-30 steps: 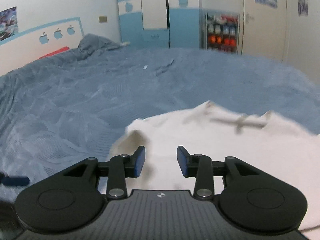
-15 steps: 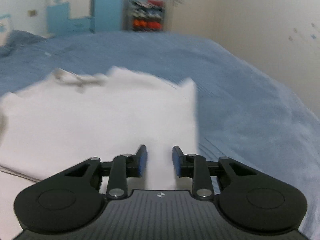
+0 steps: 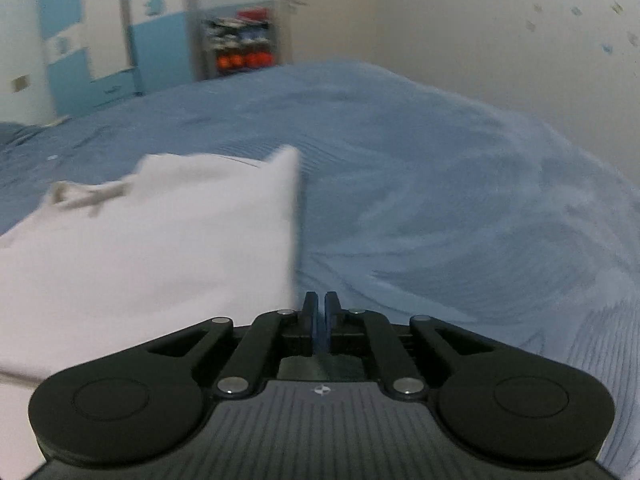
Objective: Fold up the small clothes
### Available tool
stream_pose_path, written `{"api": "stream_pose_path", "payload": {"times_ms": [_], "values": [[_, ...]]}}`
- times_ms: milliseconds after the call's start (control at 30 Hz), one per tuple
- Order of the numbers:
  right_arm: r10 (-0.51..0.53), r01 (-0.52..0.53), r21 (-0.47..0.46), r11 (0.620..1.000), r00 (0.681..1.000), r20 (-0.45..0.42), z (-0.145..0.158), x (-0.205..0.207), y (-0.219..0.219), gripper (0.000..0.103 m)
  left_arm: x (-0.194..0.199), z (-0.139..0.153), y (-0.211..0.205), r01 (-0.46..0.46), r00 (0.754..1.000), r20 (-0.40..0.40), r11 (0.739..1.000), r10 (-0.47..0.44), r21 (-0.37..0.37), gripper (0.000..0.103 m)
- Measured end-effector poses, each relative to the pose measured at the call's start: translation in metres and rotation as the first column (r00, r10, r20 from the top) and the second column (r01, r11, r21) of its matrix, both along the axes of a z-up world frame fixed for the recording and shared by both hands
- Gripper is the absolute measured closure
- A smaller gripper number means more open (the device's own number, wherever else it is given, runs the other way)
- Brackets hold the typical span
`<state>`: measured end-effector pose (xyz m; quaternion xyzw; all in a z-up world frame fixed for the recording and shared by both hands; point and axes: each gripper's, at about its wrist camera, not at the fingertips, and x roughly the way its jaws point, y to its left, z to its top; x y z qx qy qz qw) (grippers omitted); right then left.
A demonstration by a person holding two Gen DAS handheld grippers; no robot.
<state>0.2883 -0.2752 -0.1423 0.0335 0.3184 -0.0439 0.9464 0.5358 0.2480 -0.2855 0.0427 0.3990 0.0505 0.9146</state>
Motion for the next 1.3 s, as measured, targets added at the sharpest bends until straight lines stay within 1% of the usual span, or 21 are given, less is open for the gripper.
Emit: {"api": "stream_pose_path", "payload": {"times_ms": [33, 67, 100, 167, 200, 233, 267, 300, 367, 500, 567, 633, 667, 733, 800, 933, 1033, 1100, 1167, 1233, 1300], "values": [[0.031, -0.031, -0.014, 0.999, 0.999, 0.023, 0.006, -0.004, 0.007, 0.089, -0.006, 0.003, 0.009, -0.019, 1.0, 0.006, 0.998, 0.02, -0.057, 0.045], [0.072, -0.07, -0.035, 0.997, 0.996, 0.052, 0.012, -0.009, 0.019, 0.087, -0.01, 0.008, 0.014, -0.025, 1.0, 0.007, 0.996, 0.026, -0.083, 0.045], [0.104, -0.101, -0.047, 0.994, 0.992, 0.065, 0.015, -0.01, 0.028, 0.086, -0.015, 0.013, 0.015, -0.024, 0.999, 0.024, 0.996, 0.026, -0.084, 0.045], [0.167, -0.163, -0.054, 0.985, 0.984, 0.068, 0.018, -0.01, 0.047, 0.085, -0.025, 0.025, 0.01, 0.005, 0.996, 0.086, 0.999, -0.001, -0.05, 0.047], [0.185, -0.182, -0.055, 0.982, 0.981, 0.058, 0.015, -0.006, 0.055, 0.083, -0.028, 0.028, 0.004, 0.025, 0.994, 0.107, 1.0, -0.025, -0.006, 0.046], [0.19, -0.188, -0.062, 0.98, 0.981, 0.038, 0.01, -0.002, 0.062, 0.083, -0.027, 0.026, 0.0, 0.034, 0.995, 0.095, 0.999, -0.038, 0.043, 0.044], [0.174, -0.173, -0.076, 0.982, 0.985, 0.001, -0.001, 0.006, 0.067, 0.083, -0.019, 0.016, -0.007, 0.039, 0.998, 0.034, 0.992, -0.043, 0.116, 0.042], [0.164, -0.166, -0.08, 0.983, 0.986, -0.027, -0.011, 0.013, 0.066, 0.083, -0.012, 0.004, -0.01, 0.06, 0.998, -0.021, 0.988, -0.058, 0.143, 0.04], [0.158, -0.16, -0.074, 0.984, 0.987, -0.038, -0.018, 0.018, 0.066, 0.083, -0.016, -0.001, -0.005, 0.067, 0.998, 0.001, 0.99, -0.068, 0.126, 0.04], [0.178, -0.182, -0.103, 0.978, 0.983, -0.04, 0.02, 0.004, 0.079, 0.082, -0.03, 0.031, -0.004, 0.074, 0.997, 0.015, 0.994, -0.075, 0.082, 0.042], [0.208, -0.209, -0.138, 0.968, 0.978, -0.023, 0.041, -0.011, 0.085, 0.071, -0.053, 0.056, -0.005, 0.096, 0.995, 0.024, 0.993, -0.098, 0.074, 0.042], [0.223, -0.222, -0.145, 0.964, 0.975, -0.011, 0.064, -0.032, 0.085, 0.052, -0.08, 0.077, -0.003, 0.109, 0.993, 0.026, 0.991, -0.111, 0.075, 0.042], [0.236, -0.235, -0.137, 0.962, 0.972, -0.01, 0.075, -0.045, 0.082, 0.046, -0.097, 0.087, 0.001, 0.114, 0.993, 0.019, 0.992, -0.116, 0.06, 0.042], [0.25, -0.249, -0.117, 0.961, 0.968, -0.01, 0.091, -0.07, 0.067, 0.026, -0.134, 0.101, 0.009, 0.124, 0.992, -0.005, 0.992, -0.124, 0.002, 0.042], [0.238, -0.238, -0.091, 0.967, 0.971, -0.016, 0.097, -0.099, 0.045, 0.015, -0.174, 0.107, 0.02, 0.103, 0.994, -0.029, 0.993, -0.104, -0.051, 0.042], [0.181, -0.19, -0.095, 0.977, 0.978, -0.101, 0.081, -0.158, 0.007, 0.014, -0.25, 0.09, 0.035, 0.044, 0.99, -0.122, 0.984, -0.066, -0.173, 0.042], [0.126, -0.144, -0.102, 0.984, 0.978, -0.164, 0.059, -0.199, -0.014, 0.014, -0.288, 0.068, 0.041, -0.001, 0.979, -0.197, 0.975, -0.044, -0.221, 0.042], [0.093, -0.108, -0.058, 0.992, 0.972, -0.216, 0.043, -0.216, -0.026, 0.014, -0.3, 0.055, 0.042, -0.032, 0.971, -0.238, 0.968, -0.028, -0.247, 0.042], [0.079, -0.079, 0.01, 0.997, 0.962, -0.261, 0.03, -0.228, -0.035, 0.015, -0.309, 0.046, 0.043, -0.043, 0.958, -0.283, 0.956, -0.043, -0.291, 0.042], [0.099, -0.083, 0.065, 0.994, 0.945, -0.312, 0.016, -0.236, -0.037, 0.015, -0.314, 0.042, 0.041, -0.03, 0.949, -0.305, 0.946, -0.074, -0.322, 0.042], [0.119, -0.095, 0.085, 0.992, 0.928, -0.352, 0.004, -0.241, -0.03, 0.015, -0.318, 0.039, 0.04, -0.041, 0.949, -0.309, 0.944, -0.066, -0.328, 0.042]]}}
